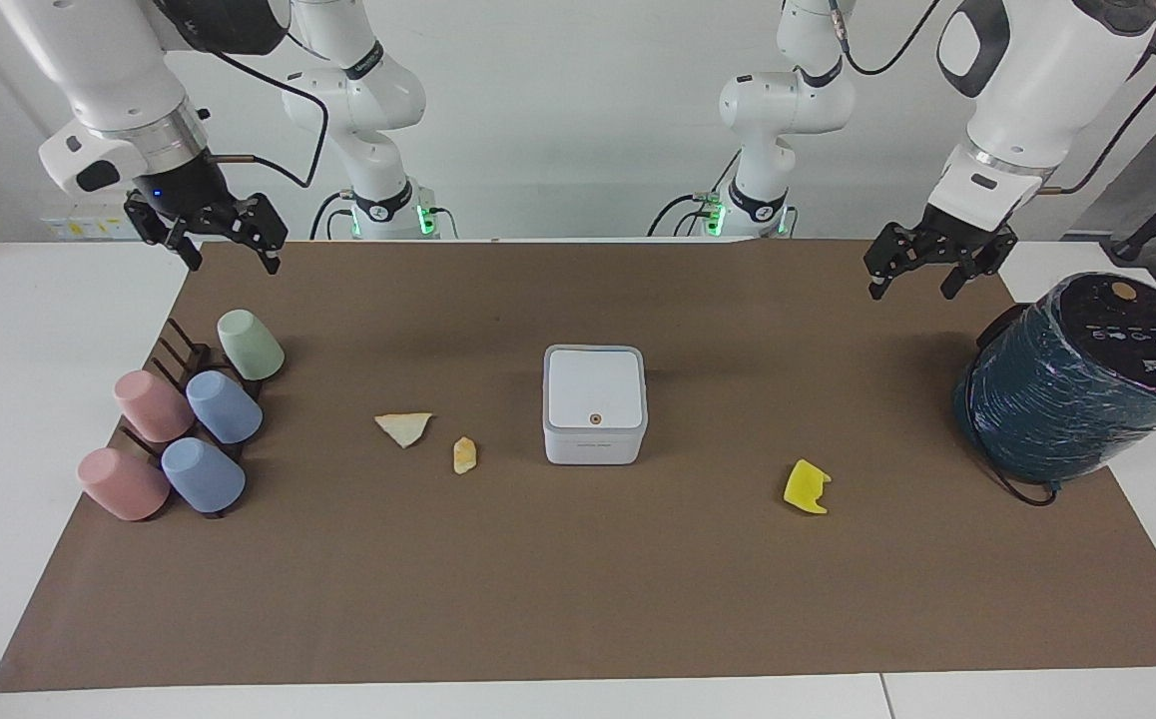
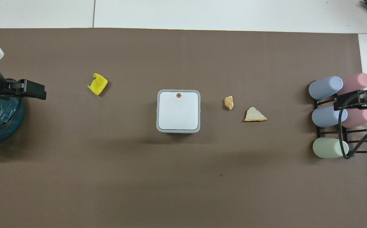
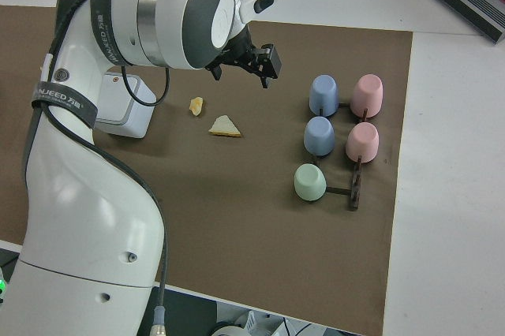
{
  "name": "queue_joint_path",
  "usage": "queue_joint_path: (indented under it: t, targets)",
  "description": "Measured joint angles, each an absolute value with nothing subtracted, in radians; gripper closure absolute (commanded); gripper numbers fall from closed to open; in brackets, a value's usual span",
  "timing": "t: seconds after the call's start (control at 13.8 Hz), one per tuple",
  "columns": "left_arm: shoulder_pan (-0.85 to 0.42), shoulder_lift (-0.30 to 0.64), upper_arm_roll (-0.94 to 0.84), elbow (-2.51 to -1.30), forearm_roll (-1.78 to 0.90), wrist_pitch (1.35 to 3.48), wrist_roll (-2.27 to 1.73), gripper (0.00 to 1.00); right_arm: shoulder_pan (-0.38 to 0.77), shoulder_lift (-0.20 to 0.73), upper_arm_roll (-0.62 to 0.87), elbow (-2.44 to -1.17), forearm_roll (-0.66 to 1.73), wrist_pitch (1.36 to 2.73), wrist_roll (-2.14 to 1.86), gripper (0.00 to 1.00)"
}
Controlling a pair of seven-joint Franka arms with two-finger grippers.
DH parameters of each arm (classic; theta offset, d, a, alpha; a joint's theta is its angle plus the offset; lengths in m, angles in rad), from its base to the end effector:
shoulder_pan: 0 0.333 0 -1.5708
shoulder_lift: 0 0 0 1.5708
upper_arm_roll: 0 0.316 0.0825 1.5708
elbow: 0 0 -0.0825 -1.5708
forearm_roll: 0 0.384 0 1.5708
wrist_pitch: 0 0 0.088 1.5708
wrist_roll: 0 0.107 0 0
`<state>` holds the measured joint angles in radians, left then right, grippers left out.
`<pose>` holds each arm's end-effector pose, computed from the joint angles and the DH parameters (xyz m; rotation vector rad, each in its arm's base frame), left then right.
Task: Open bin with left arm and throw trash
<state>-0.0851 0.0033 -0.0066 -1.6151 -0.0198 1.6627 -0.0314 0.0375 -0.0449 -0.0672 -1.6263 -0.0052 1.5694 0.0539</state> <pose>0.5611 -0.0536 0.6099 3.1171 -0.0919 0.0671 0.5395 -0.0174 0.6227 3.1365 -0.1310 -0.0190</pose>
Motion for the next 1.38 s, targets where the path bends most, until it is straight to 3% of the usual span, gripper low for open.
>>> queue_joint_path:
  t: [0.73,1.38]
  targets:
    - [-0.084,0.003,-0.002,-1.615,-0.02,1.663,-0.031,0.0,0.039,-0.065,-0.06,-1.695,-0.005,1.642,0.054,0.0]
    - [-0.084,0.003,-0.001,-1.615,-0.02,1.663,-0.031,0.0,0.061,-0.101,-0.034,-1.899,-0.004,1.921,0.054,0.0]
